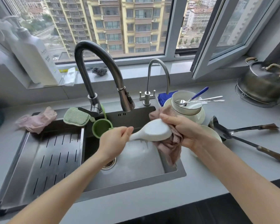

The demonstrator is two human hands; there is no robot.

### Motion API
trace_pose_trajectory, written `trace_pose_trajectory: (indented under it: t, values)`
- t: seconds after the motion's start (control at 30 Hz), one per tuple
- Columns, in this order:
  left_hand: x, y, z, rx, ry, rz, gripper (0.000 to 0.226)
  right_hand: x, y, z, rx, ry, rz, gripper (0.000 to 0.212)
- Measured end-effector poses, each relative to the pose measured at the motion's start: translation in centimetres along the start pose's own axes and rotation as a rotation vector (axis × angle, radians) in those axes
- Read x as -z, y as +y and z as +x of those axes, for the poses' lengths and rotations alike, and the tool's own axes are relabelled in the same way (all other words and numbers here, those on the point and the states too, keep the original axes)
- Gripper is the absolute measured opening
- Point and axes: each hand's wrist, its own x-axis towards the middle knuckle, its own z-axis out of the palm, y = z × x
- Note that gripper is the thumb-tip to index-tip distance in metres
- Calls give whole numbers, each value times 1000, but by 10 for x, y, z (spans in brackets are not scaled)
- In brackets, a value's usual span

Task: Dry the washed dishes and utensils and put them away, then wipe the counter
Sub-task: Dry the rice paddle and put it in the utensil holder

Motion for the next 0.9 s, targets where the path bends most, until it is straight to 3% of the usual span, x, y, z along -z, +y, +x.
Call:
trace_pose_trajectory:
  t: [0.13,0.27,0.37,0.47,0.5,0.6,0.63,0.73,0.83,0.9]
  values:
    - [3,-11,-3,-97,76,28,57,-5,3,-1,57,33,13,20]
    - [2,-9,-16,-307,5,43,43,6,-2,3,371,338,-277,19]
    - [5,-14,-12,-102,-101,-49,46,21,-8,-1,528,506,-343,30]
    - [7,-3,-9,175,-332,-385,39,15,-5,-13,641,343,-272,47]
    - [7,6,-10,198,-383,-455,40,8,2,-16,678,278,-382,58]
    - [6,38,-13,129,-410,-558,37,-2,31,2,918,326,-1230,58]
    - [5,45,-14,100,-382,-552,35,-4,36,12,983,333,-1379,52]
    - [7,50,-18,-7,-269,-437,34,-7,33,35,1101,358,-1414,34]
    - [12,42,-23,-151,-260,-185,36,0,25,46,1163,460,-1395,48]
    - [16,39,-24,-156,-267,-152,35,2,20,50,1182,529,-1354,52]
